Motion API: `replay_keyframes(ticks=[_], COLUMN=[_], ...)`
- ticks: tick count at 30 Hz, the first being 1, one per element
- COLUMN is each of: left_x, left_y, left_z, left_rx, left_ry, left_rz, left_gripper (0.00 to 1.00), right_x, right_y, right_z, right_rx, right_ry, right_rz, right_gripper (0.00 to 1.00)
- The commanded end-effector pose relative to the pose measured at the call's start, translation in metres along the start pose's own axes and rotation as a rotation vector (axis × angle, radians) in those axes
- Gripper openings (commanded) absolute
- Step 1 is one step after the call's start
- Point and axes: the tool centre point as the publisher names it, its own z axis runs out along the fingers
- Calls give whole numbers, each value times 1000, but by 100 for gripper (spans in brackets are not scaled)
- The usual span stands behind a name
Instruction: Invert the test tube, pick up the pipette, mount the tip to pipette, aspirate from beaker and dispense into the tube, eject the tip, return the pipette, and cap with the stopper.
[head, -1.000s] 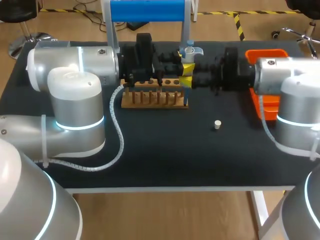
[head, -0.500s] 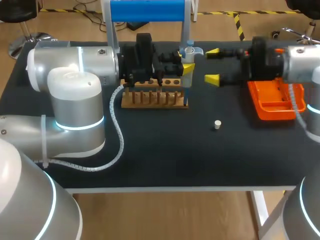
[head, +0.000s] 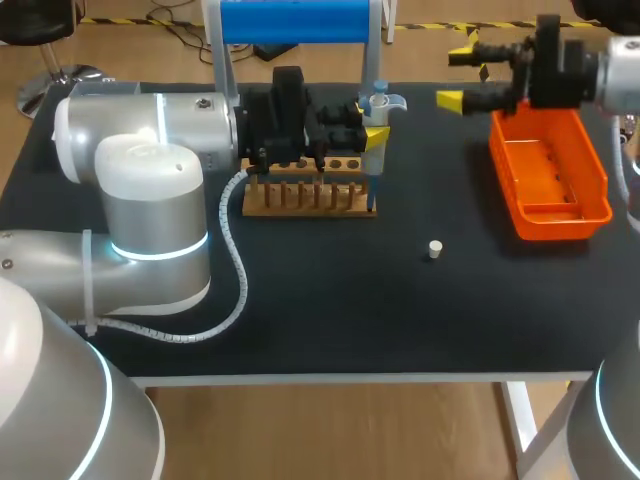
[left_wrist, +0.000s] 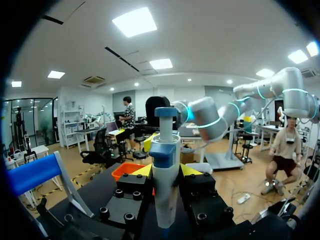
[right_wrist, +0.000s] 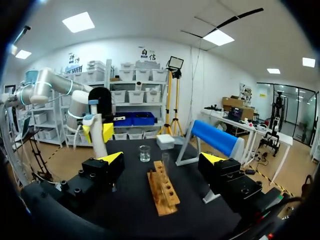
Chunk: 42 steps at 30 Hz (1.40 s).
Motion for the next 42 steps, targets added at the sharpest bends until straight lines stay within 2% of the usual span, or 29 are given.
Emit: replay_keyframes(ticks=[1,18,25,30,42], left_x=[1,1,1,1,1], left_y=[1,1,1,1,1], left_z=[0,0,0,0,0], left_rx=[2,2,2,2,2], left_ry=[-2,-2,-2,-2,-2], left_rz=[1,1,1,1,1], left_gripper=[0,0,0,0,0], right_x=[-12,-12,-57,-84,-120], right_y=[-1,-1,2,11,14], right_z=[9,9,50,80,126], right_rx=[4,4,105,130,208], right_ry=[17,17,-67,-91,-131], right_rz=[1,1,4,8,-14], right_gripper=[100,100,100,100,100])
